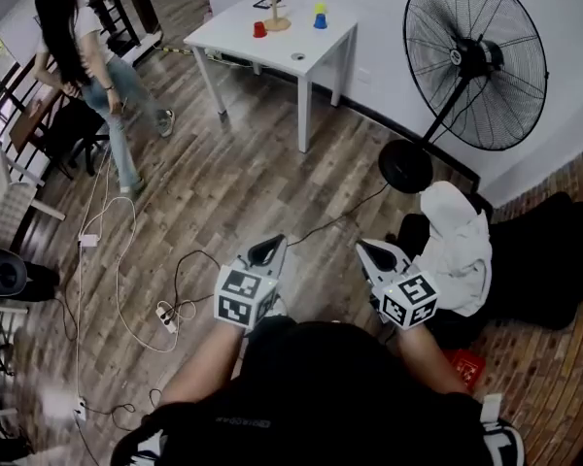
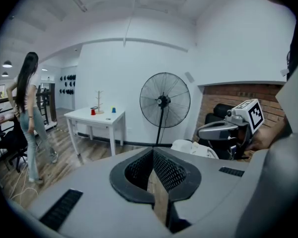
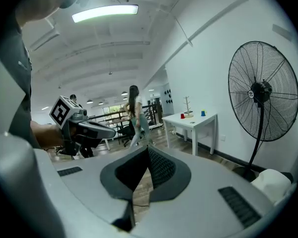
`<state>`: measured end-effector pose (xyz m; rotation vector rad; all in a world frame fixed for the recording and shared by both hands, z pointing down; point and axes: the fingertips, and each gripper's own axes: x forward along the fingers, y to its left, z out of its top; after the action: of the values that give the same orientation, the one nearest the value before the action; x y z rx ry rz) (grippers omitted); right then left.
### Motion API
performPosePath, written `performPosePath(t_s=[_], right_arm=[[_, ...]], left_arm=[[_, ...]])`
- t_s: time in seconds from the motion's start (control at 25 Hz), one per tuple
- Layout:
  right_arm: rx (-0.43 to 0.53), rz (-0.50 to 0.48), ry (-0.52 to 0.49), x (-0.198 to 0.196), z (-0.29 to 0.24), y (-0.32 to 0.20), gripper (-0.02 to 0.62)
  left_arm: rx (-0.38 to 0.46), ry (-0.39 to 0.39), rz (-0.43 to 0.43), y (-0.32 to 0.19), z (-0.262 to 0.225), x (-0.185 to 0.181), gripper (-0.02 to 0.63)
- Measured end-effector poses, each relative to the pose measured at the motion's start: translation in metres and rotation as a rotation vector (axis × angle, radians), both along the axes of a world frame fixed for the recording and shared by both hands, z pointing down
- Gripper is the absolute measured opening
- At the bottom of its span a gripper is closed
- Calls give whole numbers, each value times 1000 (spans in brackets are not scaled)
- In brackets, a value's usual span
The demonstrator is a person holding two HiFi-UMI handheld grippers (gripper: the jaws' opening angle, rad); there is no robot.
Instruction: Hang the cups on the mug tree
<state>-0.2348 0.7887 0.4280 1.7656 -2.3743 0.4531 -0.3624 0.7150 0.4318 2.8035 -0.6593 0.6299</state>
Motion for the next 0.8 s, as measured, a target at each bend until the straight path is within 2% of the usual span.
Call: performPosePath(t_s=[0.2,0.44,0.8], right_arm=[[1,-8,-32,-15,-1,-12,6],[-18,-23,-17,-40,7,-39,6],[-24,39,-24,-72,10,-80,6]], left_arm=[[-12,-4,26,-12,5,-5,15],[-39,-11,36,-36,16,-23,15],[-15,-12,62,-88,16,-62,15]])
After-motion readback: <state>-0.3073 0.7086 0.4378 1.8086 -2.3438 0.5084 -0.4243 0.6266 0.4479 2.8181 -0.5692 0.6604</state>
